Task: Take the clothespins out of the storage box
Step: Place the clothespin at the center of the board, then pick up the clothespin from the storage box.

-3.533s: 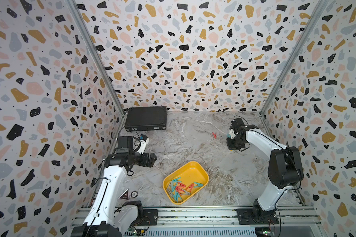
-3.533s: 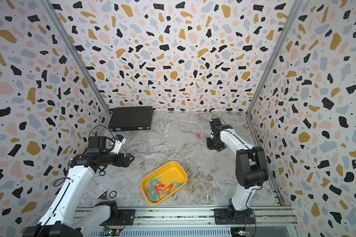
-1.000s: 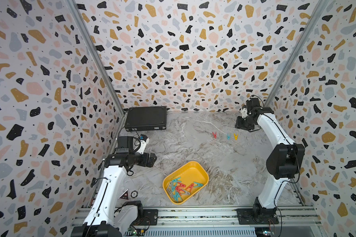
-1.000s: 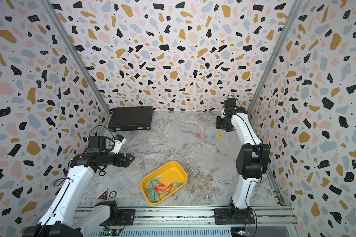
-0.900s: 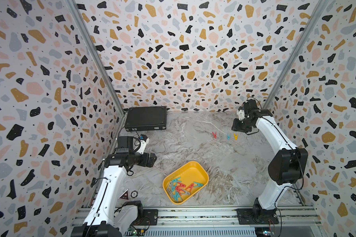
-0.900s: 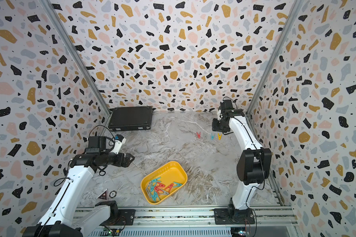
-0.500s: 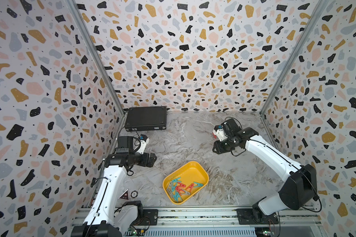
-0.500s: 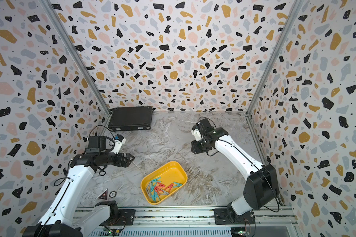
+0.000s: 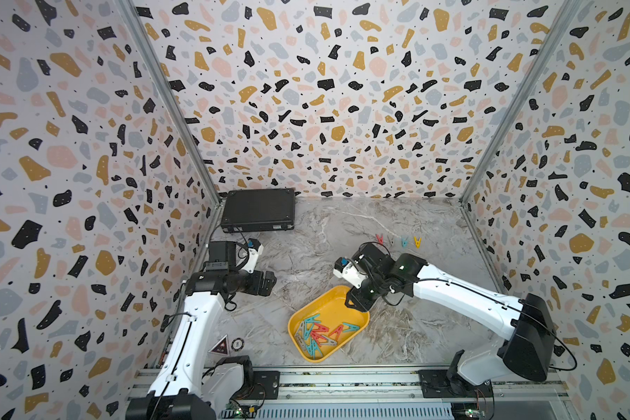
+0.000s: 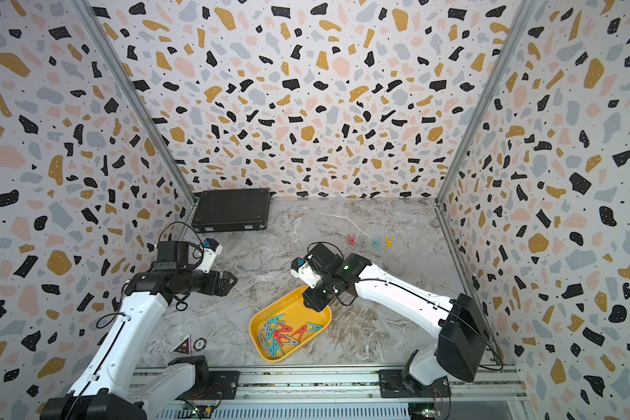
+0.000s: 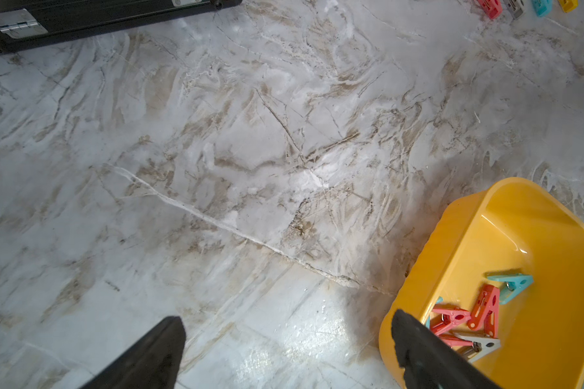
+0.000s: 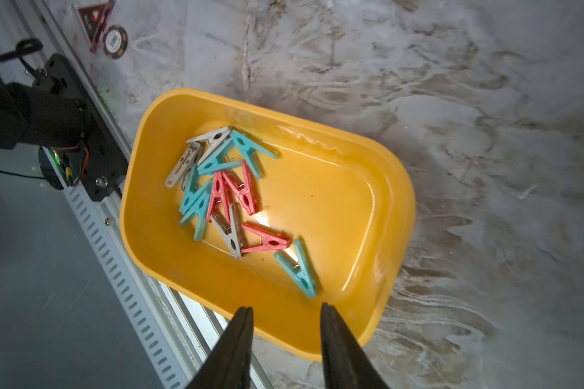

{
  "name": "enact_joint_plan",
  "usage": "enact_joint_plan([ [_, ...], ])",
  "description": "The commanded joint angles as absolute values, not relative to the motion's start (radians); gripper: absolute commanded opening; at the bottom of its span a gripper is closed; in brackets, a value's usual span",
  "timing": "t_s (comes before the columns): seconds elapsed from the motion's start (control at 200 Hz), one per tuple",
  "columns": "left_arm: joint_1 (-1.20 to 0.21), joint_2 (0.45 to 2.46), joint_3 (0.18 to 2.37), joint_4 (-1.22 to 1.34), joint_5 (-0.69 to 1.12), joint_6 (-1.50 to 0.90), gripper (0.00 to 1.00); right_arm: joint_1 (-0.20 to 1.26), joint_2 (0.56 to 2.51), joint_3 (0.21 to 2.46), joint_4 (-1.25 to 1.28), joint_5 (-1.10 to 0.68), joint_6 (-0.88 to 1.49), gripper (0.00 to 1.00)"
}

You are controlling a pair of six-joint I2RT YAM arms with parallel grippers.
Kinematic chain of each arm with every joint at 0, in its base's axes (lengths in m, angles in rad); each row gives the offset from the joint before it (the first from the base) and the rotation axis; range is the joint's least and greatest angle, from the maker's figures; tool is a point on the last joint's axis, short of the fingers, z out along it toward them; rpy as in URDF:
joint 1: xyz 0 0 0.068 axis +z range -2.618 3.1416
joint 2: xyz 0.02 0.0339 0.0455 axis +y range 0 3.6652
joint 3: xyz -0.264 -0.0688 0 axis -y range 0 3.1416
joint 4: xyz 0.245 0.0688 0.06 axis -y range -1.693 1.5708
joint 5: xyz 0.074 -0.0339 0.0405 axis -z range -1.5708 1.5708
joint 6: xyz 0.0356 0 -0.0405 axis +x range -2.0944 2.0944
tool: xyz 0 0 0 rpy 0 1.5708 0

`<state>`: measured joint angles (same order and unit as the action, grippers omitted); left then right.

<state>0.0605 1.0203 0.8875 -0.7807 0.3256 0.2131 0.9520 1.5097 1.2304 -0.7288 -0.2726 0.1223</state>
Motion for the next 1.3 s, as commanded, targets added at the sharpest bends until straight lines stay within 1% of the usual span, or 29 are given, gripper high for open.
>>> enact_joint_plan([
  [0.0,0.06,1.022,0.88,-0.754,0.304,0.203,1.0,1.004,1.555,1.216,-0.681,-0.28,0.07,0.39],
  [0.17,0.06,1.02,0.881,-0.752,0.286,0.198,1.0,1.065,1.643,1.209,-0.622,-0.283,0.063,0.39],
  [0.29,0.06,1.022,0.881,-0.752,0.28,0.196,1.0,1.072,1.7,1.217,-0.587,-0.286,0.07,0.39],
  [0.315,0.06,1.022,0.882,-0.752,0.28,0.197,1.0,1.105,1.714,1.221,-0.585,-0.288,0.069,0.39],
  [0.631,0.06,1.022,0.879,-0.749,0.287,0.199,1.0,1.131,1.832,1.279,-0.572,-0.293,0.063,0.39],
  [1.066,0.06,1.016,0.876,-0.75,0.295,0.203,1.0,1.135,1.895,1.313,-0.554,-0.251,0.067,0.38],
  [1.297,0.061,1.013,0.876,-0.75,0.298,0.204,1.0,1.135,1.898,1.322,-0.566,-0.222,0.059,0.39],
])
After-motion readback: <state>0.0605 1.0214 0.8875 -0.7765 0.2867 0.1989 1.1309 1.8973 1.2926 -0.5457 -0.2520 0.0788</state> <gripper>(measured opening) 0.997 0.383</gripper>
